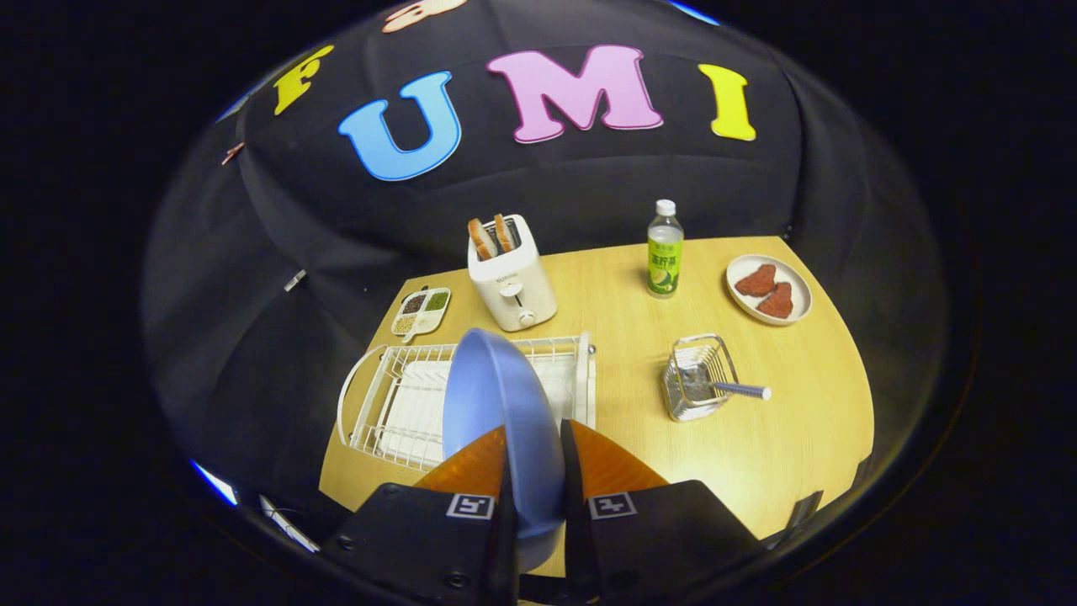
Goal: Take the plate from the dish rack, then take the spoon from the basket and place it into the plate.
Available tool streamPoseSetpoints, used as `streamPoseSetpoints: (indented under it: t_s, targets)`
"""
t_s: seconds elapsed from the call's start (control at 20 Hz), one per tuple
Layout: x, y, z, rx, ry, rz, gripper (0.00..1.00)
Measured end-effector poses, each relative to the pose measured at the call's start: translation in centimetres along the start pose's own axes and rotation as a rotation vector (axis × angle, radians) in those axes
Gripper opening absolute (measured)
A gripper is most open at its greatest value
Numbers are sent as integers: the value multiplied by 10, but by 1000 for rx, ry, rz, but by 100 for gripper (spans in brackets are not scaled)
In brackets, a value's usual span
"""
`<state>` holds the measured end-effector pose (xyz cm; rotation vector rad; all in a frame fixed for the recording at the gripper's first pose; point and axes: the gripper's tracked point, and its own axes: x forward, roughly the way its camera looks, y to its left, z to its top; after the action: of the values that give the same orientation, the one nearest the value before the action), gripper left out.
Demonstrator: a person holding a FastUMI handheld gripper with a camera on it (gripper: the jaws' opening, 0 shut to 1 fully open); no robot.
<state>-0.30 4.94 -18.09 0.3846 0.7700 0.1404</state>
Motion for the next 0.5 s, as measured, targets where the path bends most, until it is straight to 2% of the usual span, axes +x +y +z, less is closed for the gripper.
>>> streamPoseSetpoints:
  t_s: [0.3, 0.5]
  targets:
    - [-45, -60, -98, 177, 172, 29, 26]
    - [-38, -87, -157, 288, 248, 20, 26]
